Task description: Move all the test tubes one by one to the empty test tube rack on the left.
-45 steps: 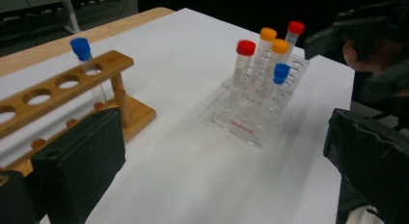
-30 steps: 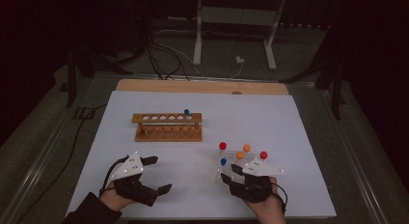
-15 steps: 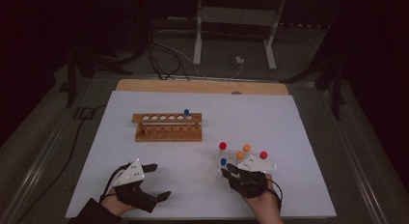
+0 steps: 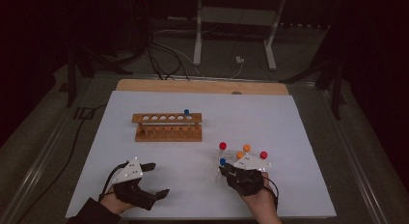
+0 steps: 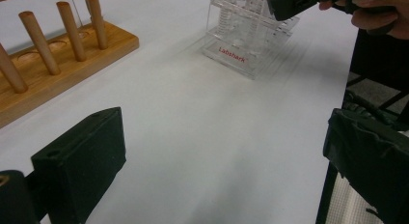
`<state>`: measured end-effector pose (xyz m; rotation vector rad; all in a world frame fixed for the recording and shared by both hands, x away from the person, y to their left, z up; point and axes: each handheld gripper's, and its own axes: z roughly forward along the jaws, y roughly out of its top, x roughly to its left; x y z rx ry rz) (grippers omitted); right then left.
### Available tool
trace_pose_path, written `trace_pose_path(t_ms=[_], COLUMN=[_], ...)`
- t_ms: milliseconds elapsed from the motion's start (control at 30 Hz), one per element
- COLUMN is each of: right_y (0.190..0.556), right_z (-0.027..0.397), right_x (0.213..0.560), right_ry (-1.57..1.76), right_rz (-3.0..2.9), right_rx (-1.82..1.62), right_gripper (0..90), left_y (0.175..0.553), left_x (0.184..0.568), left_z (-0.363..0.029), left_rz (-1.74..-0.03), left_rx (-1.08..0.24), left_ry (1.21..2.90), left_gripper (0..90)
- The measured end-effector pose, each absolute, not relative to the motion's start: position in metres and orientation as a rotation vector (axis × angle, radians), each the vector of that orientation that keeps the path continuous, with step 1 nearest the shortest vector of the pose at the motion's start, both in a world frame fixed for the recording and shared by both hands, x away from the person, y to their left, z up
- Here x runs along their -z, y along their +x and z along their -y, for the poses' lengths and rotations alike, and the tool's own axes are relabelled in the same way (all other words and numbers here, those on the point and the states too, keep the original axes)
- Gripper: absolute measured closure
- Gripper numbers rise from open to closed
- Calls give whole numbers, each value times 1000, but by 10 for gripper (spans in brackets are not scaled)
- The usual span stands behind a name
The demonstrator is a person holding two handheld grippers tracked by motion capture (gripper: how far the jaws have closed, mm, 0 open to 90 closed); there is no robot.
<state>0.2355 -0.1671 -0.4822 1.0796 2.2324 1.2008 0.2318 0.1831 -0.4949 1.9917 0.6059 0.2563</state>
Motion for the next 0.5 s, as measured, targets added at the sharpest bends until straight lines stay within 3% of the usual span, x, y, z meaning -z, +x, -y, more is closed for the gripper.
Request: trace_pose_path(t_ms=[500], right_y=[223], right_z=[175], right_x=[453], right_ry=[1008], right_rz=[-2147], right_rx=[-1293], right_gripper=[770], left_y=[233], left_x=[495], left_z=[-183], left_rz=[-600], left_rx=[-239], left_ry=[1999], left_gripper=[21])
